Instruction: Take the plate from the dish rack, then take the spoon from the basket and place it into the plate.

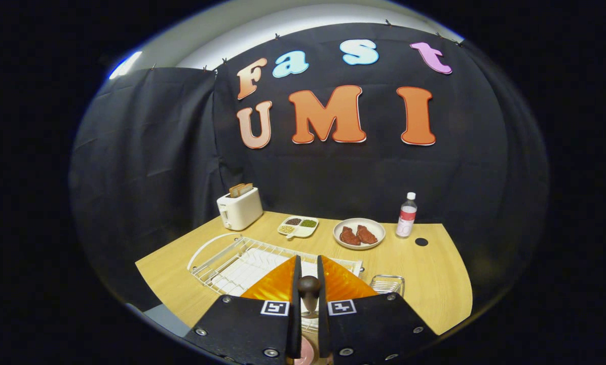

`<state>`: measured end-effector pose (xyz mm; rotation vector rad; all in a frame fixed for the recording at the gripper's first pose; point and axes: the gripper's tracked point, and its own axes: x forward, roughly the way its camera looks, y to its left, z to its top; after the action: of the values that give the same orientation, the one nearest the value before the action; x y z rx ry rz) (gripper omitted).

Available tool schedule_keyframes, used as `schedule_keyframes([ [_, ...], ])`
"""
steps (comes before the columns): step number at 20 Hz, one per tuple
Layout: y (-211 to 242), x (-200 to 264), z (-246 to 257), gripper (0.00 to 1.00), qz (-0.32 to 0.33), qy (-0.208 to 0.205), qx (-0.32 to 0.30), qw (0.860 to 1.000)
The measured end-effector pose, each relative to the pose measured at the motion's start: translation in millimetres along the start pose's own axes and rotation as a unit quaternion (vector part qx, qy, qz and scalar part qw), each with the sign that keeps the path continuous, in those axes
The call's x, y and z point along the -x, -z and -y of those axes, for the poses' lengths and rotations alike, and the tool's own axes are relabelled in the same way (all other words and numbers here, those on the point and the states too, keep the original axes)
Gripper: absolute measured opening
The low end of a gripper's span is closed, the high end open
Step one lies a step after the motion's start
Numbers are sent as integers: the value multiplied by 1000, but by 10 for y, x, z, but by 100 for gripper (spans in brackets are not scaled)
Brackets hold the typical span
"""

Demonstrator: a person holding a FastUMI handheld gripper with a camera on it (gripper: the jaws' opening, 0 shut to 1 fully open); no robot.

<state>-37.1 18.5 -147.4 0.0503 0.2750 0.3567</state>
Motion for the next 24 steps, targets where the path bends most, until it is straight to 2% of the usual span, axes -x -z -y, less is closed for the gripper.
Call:
schedule_keyframes([
  [9, 494, 59, -609, 13, -47, -77, -14, 996],
  [15, 1103, 42, -828, 13, -103, -97, 1, 990],
  [20, 1305, 40, -911, 13, -125, -107, 25, 986],
  [24, 1375, 79, -858, 13, -126, -99, 40, 986],
])
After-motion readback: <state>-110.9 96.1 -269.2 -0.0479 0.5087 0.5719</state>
